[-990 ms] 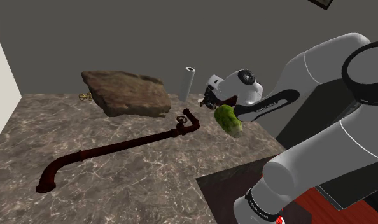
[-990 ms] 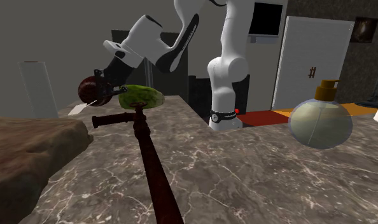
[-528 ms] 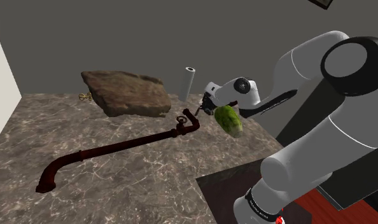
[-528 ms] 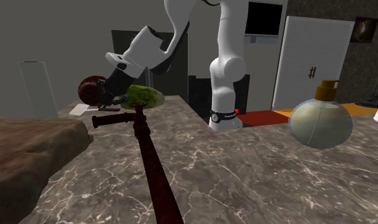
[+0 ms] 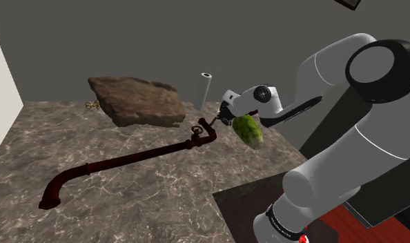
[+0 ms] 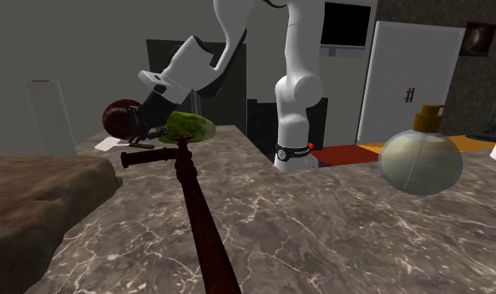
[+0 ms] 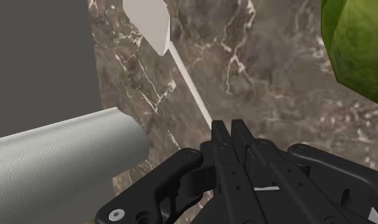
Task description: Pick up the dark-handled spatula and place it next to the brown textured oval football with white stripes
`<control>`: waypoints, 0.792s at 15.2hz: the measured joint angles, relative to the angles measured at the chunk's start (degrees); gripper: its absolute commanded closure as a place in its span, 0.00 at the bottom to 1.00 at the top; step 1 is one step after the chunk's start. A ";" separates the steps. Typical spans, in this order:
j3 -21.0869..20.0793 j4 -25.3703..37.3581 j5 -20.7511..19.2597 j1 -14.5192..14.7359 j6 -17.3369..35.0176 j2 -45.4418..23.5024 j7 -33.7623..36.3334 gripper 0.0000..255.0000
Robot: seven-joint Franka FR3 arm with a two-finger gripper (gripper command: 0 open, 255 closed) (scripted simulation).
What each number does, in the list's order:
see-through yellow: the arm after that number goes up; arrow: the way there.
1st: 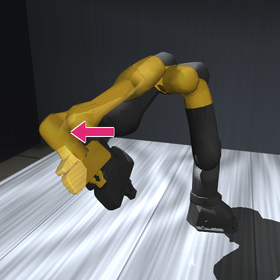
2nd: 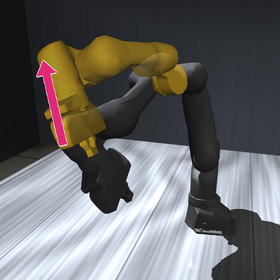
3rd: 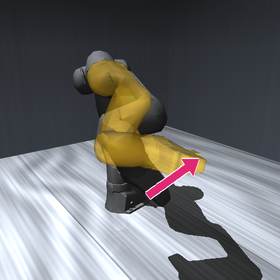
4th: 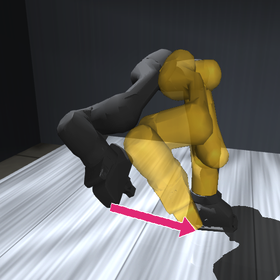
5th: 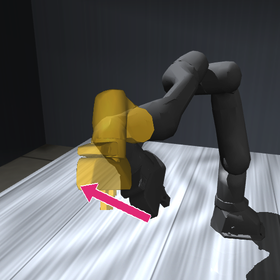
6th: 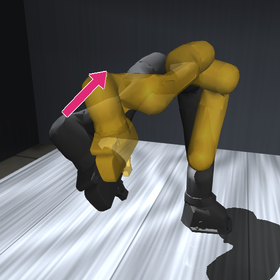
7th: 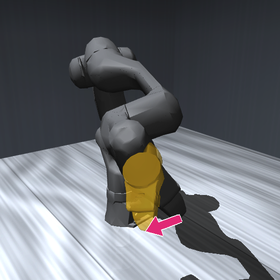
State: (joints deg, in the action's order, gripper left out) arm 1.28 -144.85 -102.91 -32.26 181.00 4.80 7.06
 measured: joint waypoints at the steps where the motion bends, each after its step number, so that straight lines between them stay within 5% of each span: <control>1: -0.03 -0.01 0.05 0.02 0.01 -0.06 -0.04 0.00; 6: -0.05 -0.04 -0.02 0.04 0.02 -0.09 0.02 0.00; 7: -0.28 -1.61 2.64 -0.35 0.10 1.38 -2.69 0.00; 10: 0.21 -9.52 25.33 0.51 -0.41 9.16 -25.38 0.00; 12: 2.83 -12.05 33.00 3.60 -1.46 11.99 -33.05 0.00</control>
State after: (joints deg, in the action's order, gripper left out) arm 4.11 -156.90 -69.91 -28.67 179.54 16.79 -26.00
